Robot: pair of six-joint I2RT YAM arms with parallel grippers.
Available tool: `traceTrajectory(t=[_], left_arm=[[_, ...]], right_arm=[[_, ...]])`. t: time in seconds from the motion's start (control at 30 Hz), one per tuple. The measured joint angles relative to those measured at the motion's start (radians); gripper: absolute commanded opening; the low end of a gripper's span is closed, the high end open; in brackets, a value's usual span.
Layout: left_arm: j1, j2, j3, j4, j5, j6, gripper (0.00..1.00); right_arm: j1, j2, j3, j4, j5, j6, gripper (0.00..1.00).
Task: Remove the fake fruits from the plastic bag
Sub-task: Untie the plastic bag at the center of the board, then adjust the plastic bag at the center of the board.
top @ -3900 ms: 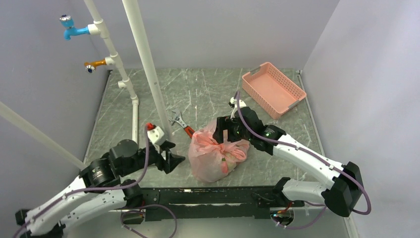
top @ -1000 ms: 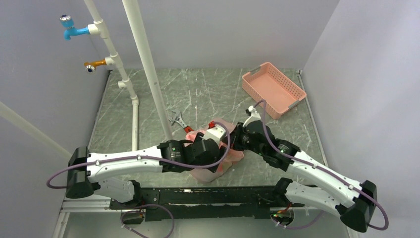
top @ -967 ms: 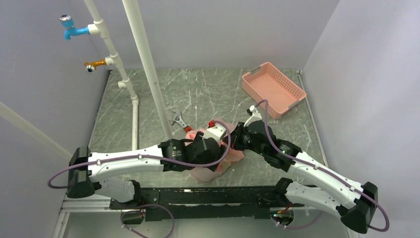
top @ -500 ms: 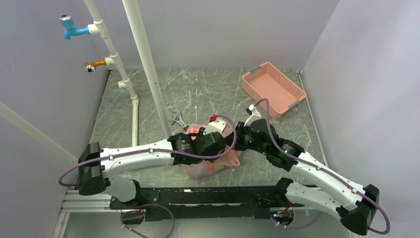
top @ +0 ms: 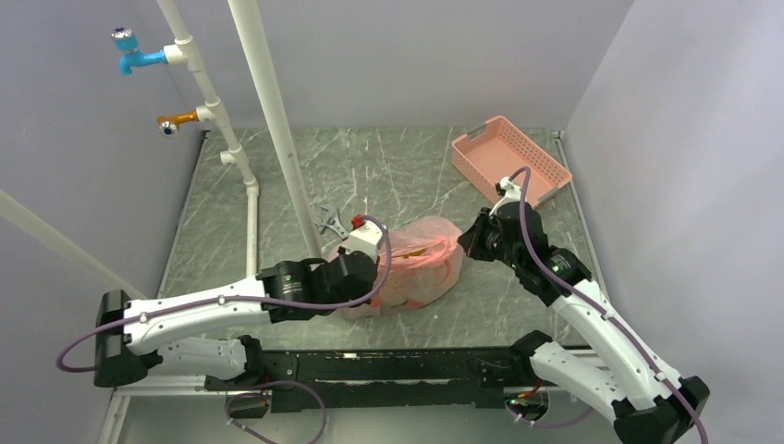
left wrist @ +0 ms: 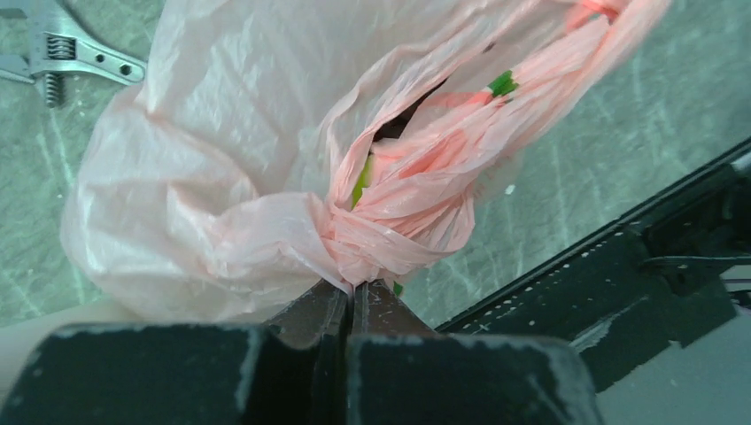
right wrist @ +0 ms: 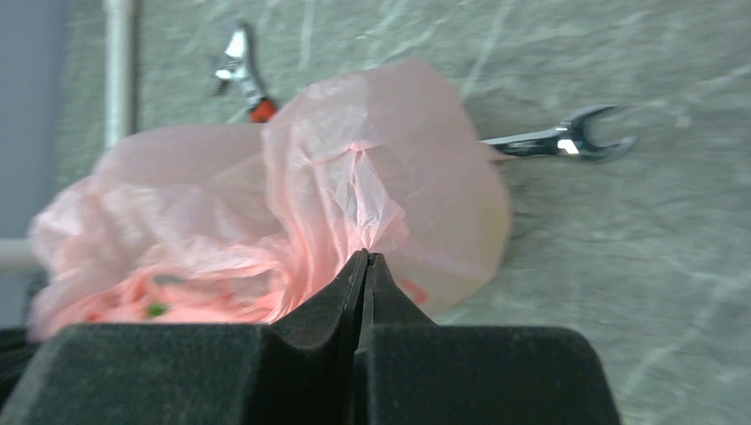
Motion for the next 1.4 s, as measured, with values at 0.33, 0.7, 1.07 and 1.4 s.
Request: traceTrajectory(t=[0.33, 0.7, 1.07, 1.4], left_arm=[[0.0, -0.079, -0.095, 0.119, 0.09, -0.011, 0.0], [0.001, -0.074, -0.095, 0.174, 0.133, -0.02, 0.0], [0.001, -0.09, -0.105, 0.177, 0.145, -0.023, 0.0], [0.001, -0.132, -0.136, 0.175, 0.188, -0.005, 0.5]], right_arm=[[-0.027, -0.011, 0.058, -0.092, -0.112, -0.144, 0.55], [-0.023, -0.249, -0.103, -0.037, -0.311, 0.013, 0.71], [-0.021, -0.198, -0.248, 0.047, -0.368, 0.124, 0.61], [-0.021, -0.089, -0.266, 0.146, -0.397, 0.14, 0.0]])
